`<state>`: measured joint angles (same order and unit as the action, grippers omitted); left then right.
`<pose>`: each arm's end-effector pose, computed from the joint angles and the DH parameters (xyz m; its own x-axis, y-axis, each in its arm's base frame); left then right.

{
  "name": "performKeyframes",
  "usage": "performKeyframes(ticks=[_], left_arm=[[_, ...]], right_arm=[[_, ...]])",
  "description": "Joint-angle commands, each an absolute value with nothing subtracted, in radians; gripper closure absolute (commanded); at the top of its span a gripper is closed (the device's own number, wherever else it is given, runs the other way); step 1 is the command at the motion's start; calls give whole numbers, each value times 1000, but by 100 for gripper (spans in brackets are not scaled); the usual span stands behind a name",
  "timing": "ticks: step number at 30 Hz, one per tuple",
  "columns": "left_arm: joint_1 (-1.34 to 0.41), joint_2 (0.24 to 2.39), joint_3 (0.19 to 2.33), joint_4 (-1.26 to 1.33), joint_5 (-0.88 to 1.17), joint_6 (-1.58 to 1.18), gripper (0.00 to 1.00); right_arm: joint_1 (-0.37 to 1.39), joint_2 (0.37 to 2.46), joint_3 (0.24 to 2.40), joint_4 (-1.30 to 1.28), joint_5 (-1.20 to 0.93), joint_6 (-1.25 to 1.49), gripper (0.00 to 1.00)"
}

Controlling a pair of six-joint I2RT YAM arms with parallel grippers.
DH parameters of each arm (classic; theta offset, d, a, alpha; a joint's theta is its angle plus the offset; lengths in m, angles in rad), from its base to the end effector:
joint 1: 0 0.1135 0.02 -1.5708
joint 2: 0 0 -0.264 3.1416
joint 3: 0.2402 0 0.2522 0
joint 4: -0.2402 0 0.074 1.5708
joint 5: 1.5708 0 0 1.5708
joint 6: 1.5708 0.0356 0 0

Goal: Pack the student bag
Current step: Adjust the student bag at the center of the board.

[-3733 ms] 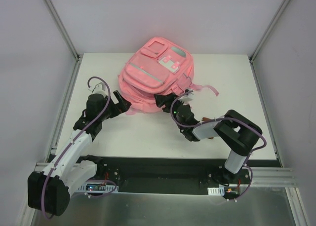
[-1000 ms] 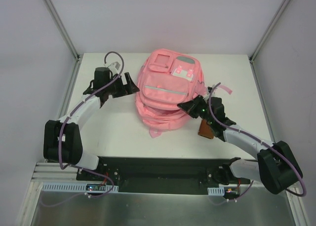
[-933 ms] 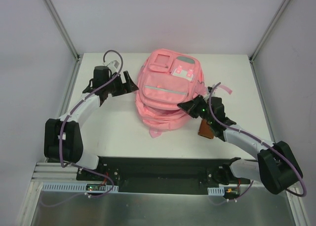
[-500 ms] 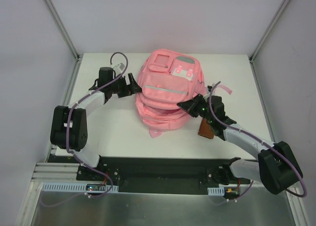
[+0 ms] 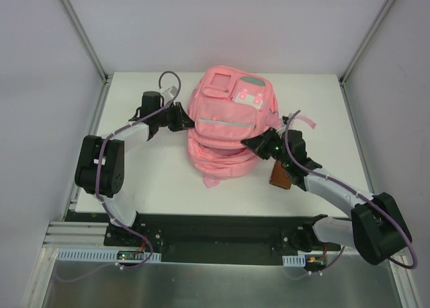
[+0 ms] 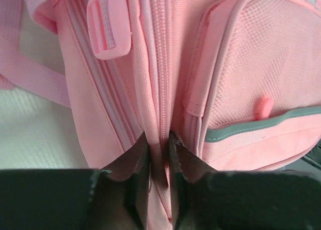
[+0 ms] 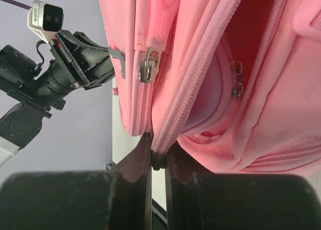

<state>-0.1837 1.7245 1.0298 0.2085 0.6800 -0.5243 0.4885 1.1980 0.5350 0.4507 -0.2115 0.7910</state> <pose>0.3665 -0.0909 0.2162 -0.7424 -0.2580 -0.6183 0.3661 0.6166 -0.6969 0.2263 0.1287 0.2330 -0.5859 0.4759 -0.6559 -0.3177 0.6097 0.7262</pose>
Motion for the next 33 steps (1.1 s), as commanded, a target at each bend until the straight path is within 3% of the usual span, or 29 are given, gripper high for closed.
performKeyframes(ticks=[1,2,4,5,7,13,18,22,33], left_arm=[[-199,1739,1031,281,718,-548,95],[-199,1743,1031,281,721,-551,100],[-201,1744,1031,285,730,-560,100],[-201,1741,1023,290,735,-563,100],[-201,1712,1008,308,732,-577,100],[-201,1617,971,311,733,-638,100],[-201,1574,968,302,759,-663,100],[-201,1542,960,279,761,-653,100],[-202,1522,954,275,793,-666,100]], right_arm=[[486,1186,584,494,-225,772,99],[486,1187,584,494,-225,772,99],[486,1195,587,492,-225,773,92],[483,1196,589,491,-227,773,82],[483,1201,595,476,-232,772,53],[547,1062,581,264,-118,674,32],[733,1017,638,175,34,513,35],[785,1124,702,210,8,463,48],[845,1492,974,201,-176,258,48]])
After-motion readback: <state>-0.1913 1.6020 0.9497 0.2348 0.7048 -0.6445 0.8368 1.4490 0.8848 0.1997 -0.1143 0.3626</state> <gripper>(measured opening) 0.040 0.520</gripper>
